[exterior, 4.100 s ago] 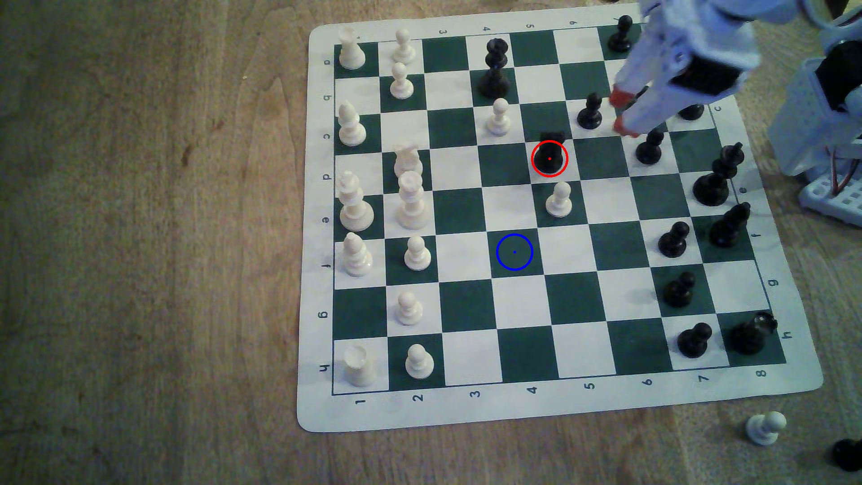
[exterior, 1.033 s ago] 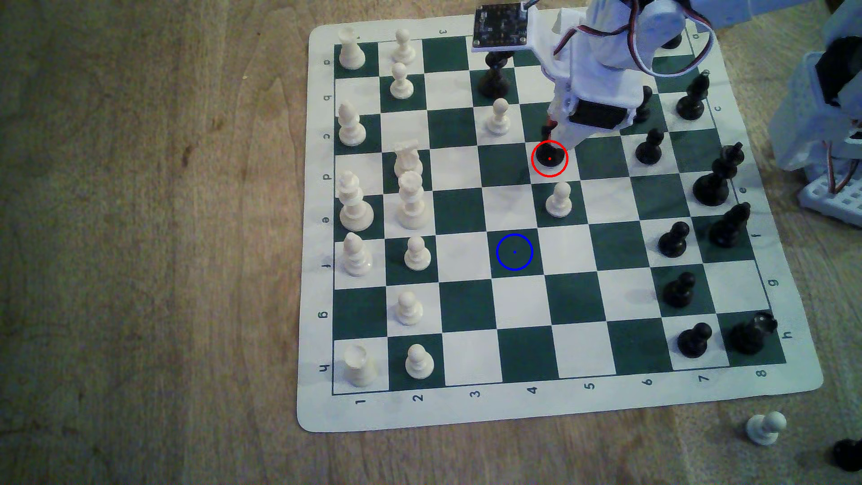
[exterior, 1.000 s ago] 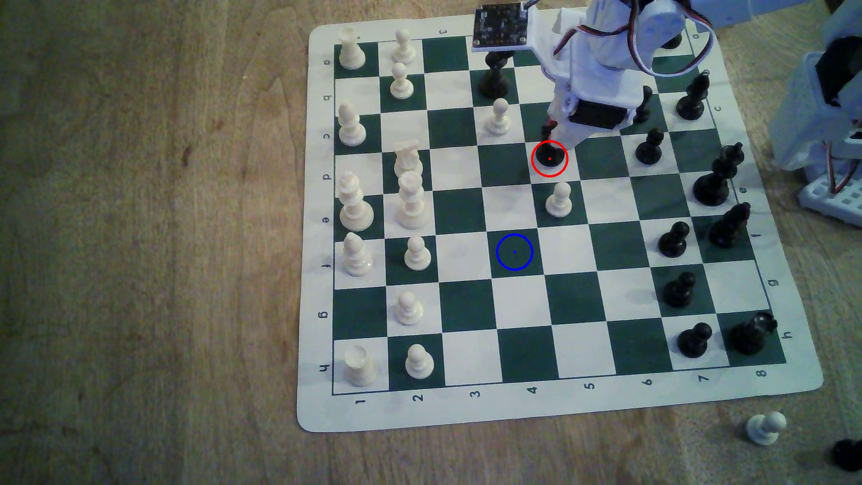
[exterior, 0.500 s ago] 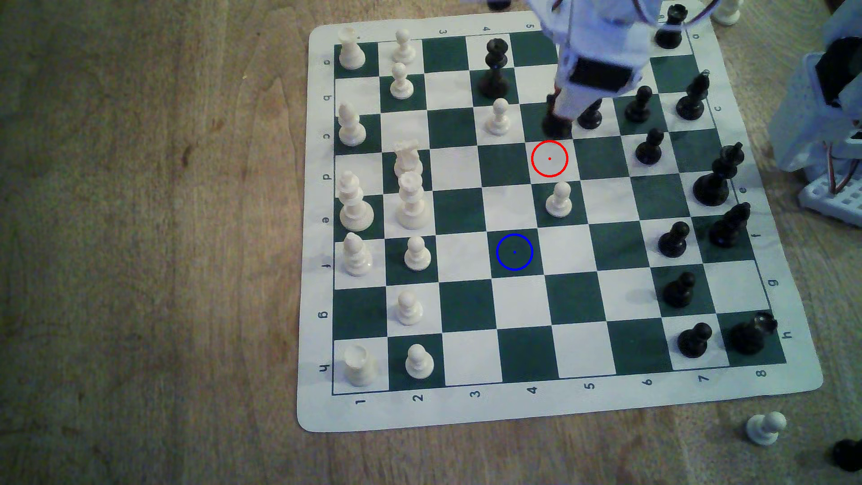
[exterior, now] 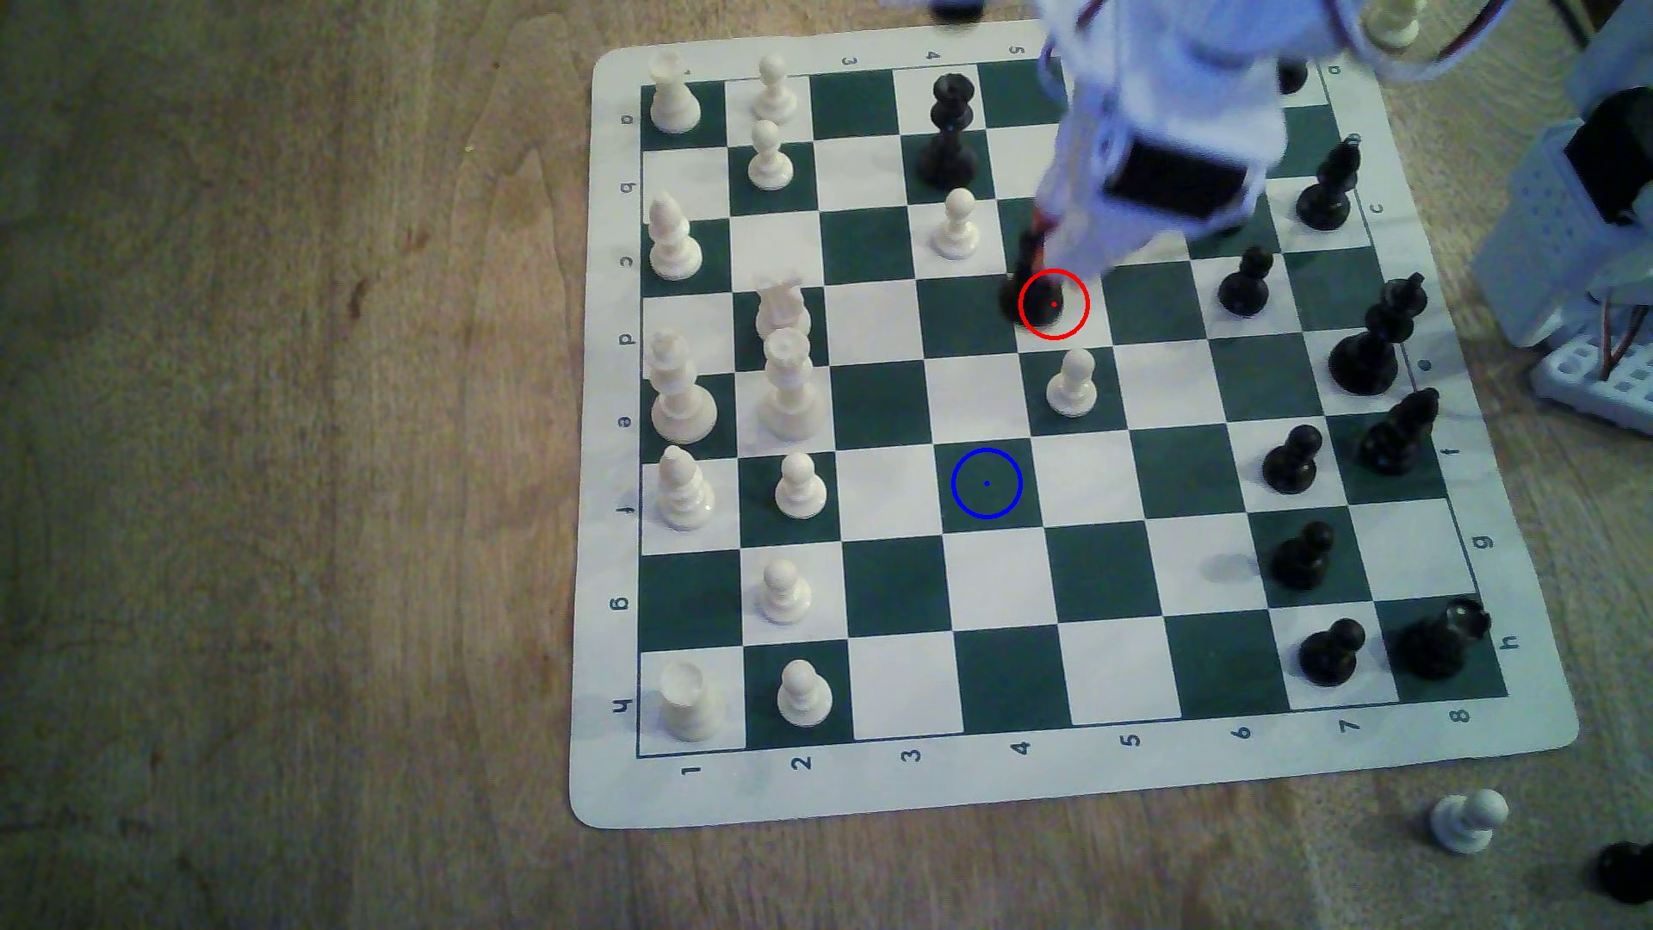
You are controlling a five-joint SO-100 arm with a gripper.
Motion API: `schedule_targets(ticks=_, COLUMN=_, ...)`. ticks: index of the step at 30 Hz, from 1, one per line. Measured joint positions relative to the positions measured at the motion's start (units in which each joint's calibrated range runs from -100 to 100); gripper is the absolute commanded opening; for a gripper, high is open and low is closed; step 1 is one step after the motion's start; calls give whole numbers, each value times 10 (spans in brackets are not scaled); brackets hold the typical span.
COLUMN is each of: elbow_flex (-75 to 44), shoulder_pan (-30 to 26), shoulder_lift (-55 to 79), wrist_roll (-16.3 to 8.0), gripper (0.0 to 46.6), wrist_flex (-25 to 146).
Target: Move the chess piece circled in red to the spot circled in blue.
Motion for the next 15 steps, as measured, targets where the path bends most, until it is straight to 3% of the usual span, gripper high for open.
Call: schedule_targets(ticks=15, elbow_flex=-1, shoulder_pan=-46, shoulder_lift=148, wrist_roll=-23, gripper=3, wrist_flex=-64)
